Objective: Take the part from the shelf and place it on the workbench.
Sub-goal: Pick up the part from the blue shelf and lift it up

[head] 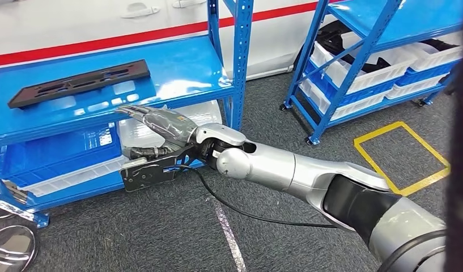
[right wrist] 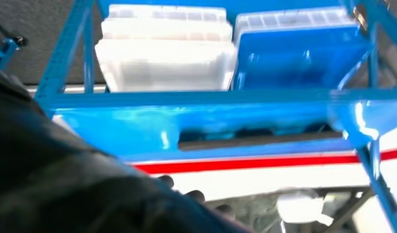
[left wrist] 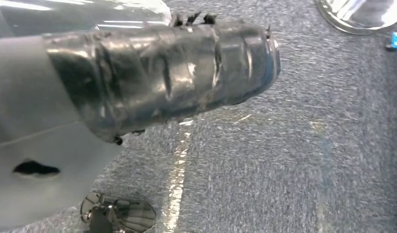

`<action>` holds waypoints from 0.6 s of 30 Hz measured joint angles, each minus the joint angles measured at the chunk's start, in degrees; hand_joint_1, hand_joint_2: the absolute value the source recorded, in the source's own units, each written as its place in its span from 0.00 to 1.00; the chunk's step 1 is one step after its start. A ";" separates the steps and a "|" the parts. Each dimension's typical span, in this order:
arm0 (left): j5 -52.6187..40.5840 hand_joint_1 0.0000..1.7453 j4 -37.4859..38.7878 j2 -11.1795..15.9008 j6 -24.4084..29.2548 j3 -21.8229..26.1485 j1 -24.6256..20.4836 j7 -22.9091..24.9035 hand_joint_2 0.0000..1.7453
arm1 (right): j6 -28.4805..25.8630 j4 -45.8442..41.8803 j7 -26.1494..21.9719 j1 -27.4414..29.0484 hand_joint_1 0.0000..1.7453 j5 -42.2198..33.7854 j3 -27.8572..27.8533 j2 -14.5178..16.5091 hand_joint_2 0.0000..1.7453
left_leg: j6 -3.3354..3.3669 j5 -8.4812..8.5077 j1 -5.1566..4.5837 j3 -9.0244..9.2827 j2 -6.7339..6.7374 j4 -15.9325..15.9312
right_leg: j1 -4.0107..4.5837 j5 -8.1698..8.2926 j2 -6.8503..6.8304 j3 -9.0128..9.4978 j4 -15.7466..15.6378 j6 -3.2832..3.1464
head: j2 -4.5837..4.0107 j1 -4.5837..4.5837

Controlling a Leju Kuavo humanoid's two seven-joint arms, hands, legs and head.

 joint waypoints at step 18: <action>2.01 0.00 0.04 0.00 0.73 0.02 0.07 -1.73 0.00 | -0.22 -0.13 0.10 0.16 0.00 0.96 0.04 1.61 0.50 | -3.54 -0.69 0.80 -5.25 2.04 7.26 | -0.72 5.28 -1.85 7.97 -15.27 -1.63 | 0.00 -0.25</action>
